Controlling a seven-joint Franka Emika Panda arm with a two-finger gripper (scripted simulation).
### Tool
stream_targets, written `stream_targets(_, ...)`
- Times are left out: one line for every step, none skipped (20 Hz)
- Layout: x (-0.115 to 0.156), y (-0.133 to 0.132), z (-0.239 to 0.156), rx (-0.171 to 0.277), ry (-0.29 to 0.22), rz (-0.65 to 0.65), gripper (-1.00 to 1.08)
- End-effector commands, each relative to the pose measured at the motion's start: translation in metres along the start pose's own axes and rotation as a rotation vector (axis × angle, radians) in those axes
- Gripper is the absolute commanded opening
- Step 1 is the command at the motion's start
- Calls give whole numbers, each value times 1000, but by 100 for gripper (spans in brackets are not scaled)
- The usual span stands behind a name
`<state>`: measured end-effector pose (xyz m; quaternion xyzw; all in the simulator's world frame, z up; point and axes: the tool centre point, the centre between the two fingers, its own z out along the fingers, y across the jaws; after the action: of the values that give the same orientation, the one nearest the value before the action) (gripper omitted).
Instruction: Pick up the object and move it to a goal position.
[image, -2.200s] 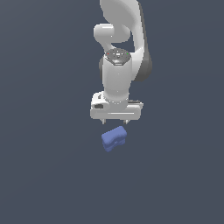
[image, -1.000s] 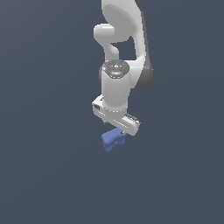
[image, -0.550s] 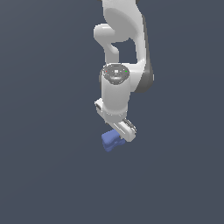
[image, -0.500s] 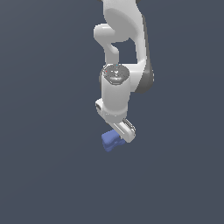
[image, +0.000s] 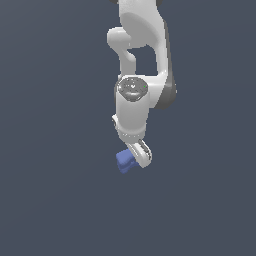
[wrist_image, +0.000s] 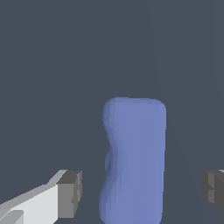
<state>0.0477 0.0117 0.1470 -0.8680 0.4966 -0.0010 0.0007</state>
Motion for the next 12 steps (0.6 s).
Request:
stream_targets(0,-1,1,-1,-1,25,100)
stream_targets(0,-1,1,-2,-1,32,100)
stream_targets(0,-1,1,-2,-1,36,100)
stream_targets(0,-1,1,-2,-1,40,100)
stream_targets(0,-1,1,-2,-1,42,100)
stream_targets(0,-1,1,-2,-1,43,100)
stream_targets(0,-1,1,-2,-1,38,100)
stream_targets(0,-1,2,-2,-1,38,100)
stream_targets(0,-1,3,-2,-1,38,100)
stream_targets(0,-1,5,-2,-1,39,100)
stream_targets(0,-1,8,-2,-1,39,100)
stream_targets(0,-1,11,-2,-1,39,100)
